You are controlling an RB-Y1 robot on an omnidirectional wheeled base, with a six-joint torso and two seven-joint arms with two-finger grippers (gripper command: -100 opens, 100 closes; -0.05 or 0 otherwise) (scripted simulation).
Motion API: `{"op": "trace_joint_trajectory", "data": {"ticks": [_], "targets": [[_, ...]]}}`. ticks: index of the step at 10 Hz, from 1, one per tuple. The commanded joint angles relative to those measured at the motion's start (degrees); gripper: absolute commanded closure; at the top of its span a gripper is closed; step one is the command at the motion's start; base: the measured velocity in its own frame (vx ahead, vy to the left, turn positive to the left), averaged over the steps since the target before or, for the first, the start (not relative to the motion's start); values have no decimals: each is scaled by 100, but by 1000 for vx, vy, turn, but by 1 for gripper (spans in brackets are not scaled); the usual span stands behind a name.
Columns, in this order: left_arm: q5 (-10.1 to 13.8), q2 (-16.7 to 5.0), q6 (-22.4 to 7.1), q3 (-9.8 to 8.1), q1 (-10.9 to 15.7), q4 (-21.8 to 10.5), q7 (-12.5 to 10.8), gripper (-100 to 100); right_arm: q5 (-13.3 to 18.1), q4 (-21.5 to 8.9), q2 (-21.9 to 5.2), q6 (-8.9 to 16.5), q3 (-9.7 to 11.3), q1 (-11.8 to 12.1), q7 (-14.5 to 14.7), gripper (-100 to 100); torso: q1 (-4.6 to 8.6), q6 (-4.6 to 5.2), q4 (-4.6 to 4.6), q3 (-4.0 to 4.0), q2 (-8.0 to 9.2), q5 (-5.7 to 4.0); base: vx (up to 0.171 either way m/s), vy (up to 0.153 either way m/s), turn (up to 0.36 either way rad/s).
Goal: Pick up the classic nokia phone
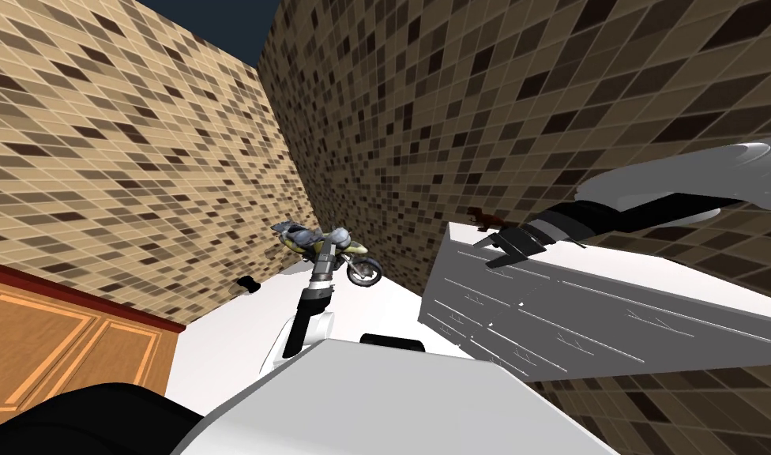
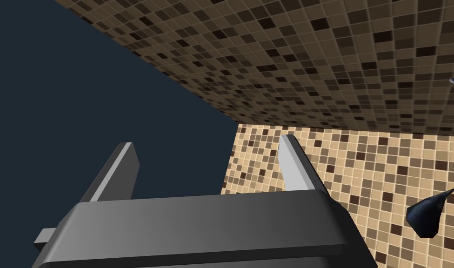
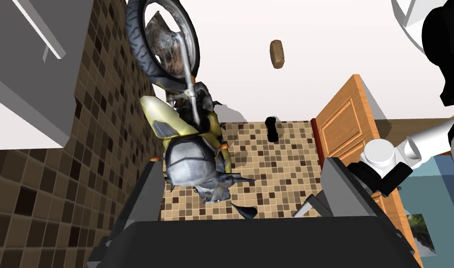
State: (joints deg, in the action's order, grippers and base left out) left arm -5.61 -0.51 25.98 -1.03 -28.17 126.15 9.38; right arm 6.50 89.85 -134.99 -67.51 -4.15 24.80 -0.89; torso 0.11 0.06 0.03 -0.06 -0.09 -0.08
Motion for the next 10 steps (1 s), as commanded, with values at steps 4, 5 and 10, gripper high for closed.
{"op": "trace_joint_trajectory", "data": {"ticks": [4, 5, 10], "targets": [[0, 0, 0, 0, 0, 0, 0, 0, 102, -333, -809, -224, -2, 69, 13, -100, 11, 0, 2, -5, -8, -2, 45, -54, 19], [0, 0, 0, 0, 0, 0, 0, 0, 152, -488, -984, -327, -3, 109, 21, -100, 15, 0, 2, -5, -8, -3, 60, -77, 15], [0, 0, 0, 0, 0, 0, 0, 0, 250, -774, -1775, -516, -3, 193, 34, -100, 15, 1, 2, -4, -7, -4, 47, -68, 9]]}}
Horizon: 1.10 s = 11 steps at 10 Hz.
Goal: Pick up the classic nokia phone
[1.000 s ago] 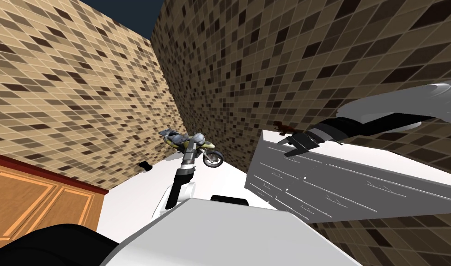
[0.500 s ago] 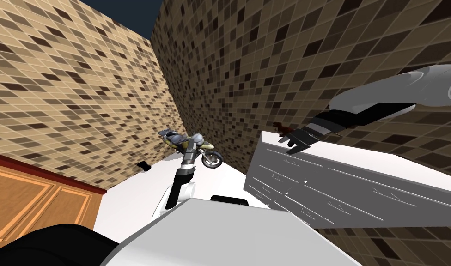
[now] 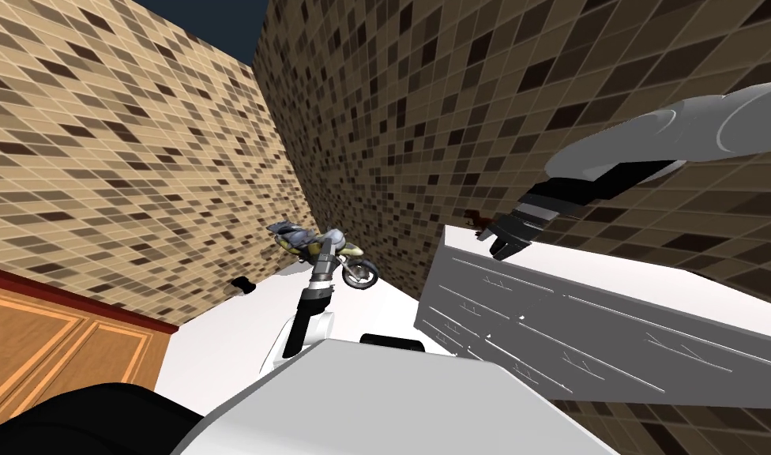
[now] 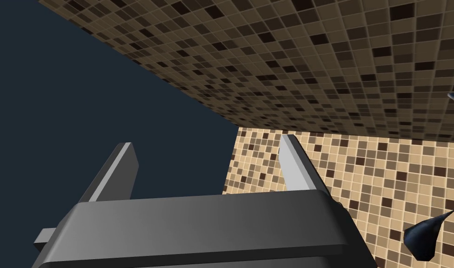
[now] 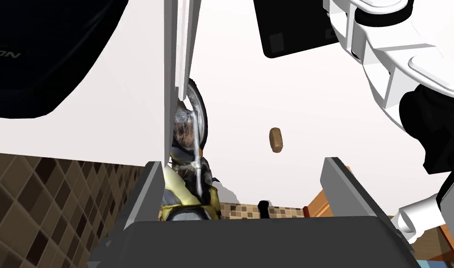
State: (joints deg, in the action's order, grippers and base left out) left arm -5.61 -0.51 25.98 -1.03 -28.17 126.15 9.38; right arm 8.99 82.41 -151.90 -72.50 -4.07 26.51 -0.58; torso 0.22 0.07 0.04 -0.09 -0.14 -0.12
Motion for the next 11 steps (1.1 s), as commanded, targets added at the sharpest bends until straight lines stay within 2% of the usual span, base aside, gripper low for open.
{"op": "trace_joint_trajectory", "data": {"ticks": [1, 2, 4, 5, 8, 10, 11], "targets": [[0, 0, 0, 0, 0, 0, 0, 0, 48, -159, -286, -100, -8, 64, 8, -100, 0, 0, 0, 0, 0, 0, 49, -67, 0], [0, 0, 0, 0, 0, 0, 0, 0, 48, -159, -349, -100, -8, 64, 8, -100, 2, 0, 0, -2, -3, 0, 40, -67, 6], [0, 0, 0, 0, 0, 0, 0, 0, 134, -383, -743, -249, -1, 144, 16, -100, 7, 0, 0, -1, -2, -1, 60, -95, -4], [0, 0, 0, 0, 0, 0, 0, 0, 134, -383, -798, -249, -1, 144, 16, -100, 16, 1, 2, -6, -10, -4, 53, -83, 4], [0, 0, 0, 0, 0, 0, 0, 0, 234, -619, -1256, -412, 14, 244, 22, -100, 16, 1, 0, 1, 0, -4, 37, -97, -11], [0, 0, 0, 0, 0, 0, 0, 0, 280, -715, -1438, -483, 25, 293, 24, -100, 16, 1, 0, 1, 2, -6, 30, -95, -14], [0, 0, 0, 0, 0, 0, 0, 0, 265, -684, -1378, -456, 22, 278, 24, -100, 16, 2, -1, 2, 4, -6, 13, -42, 3]]}}
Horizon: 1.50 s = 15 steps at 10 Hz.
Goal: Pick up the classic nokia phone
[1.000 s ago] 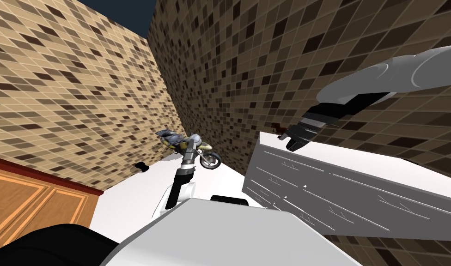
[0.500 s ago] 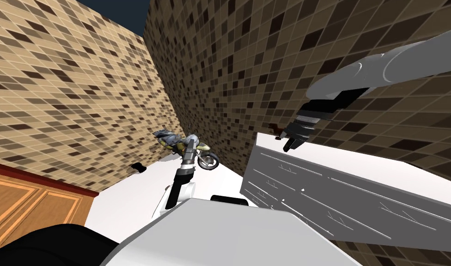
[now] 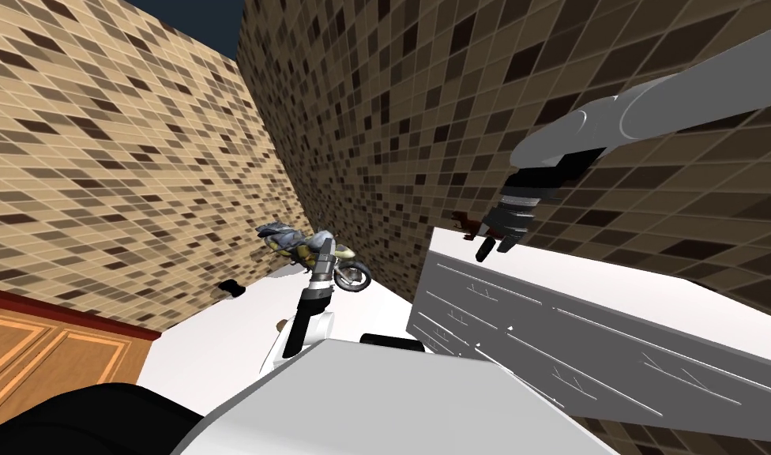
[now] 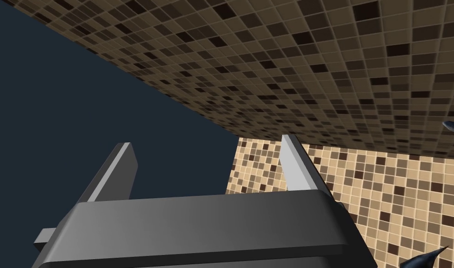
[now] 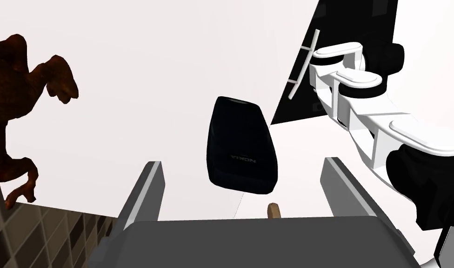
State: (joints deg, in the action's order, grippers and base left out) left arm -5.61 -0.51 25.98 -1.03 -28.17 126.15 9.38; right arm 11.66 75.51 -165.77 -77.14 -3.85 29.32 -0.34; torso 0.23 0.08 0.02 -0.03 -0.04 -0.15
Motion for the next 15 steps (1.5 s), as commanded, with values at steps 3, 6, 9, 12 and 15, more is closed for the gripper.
{"op": "trace_joint_trajectory", "data": {"ticks": [3, 6, 9, 12, 15], "targets": [[0, 1, 0, 1, 1, 0, 0, 0, 47, 60, 79, 251, 5, 206, 45, -100, -25, -2, -1, 5, 9, 6, -12, 16, 29], [0, 1, 0, 1, 0, 0, 0, 0, 48, 74, 79, 309, -7, 258, 42, 100, -32, -1, -5, 9, 14, 11, -11, 20, 12], [0, 0, 0, 0, 0, 0, 0, 0, 47, 74, 79, 303, -6, 257, 41, 100, -22, -1, -3, 5, 7, 7, 0, 0, 0], [0, 0, 0, 0, 0, 0, 0, 0, 27, 34, 46, 144, 3, 118, 26, 100, -21, -1, -2, 4, 6, 6, 2, -8, -19], [0, 0, 0, 0, 0, 0, 0, 0, 11, -5, 24, 90, -10, 98, 22, 0, -11, 0, -1, 2, 3, 3, 14, -21, -18]]}}
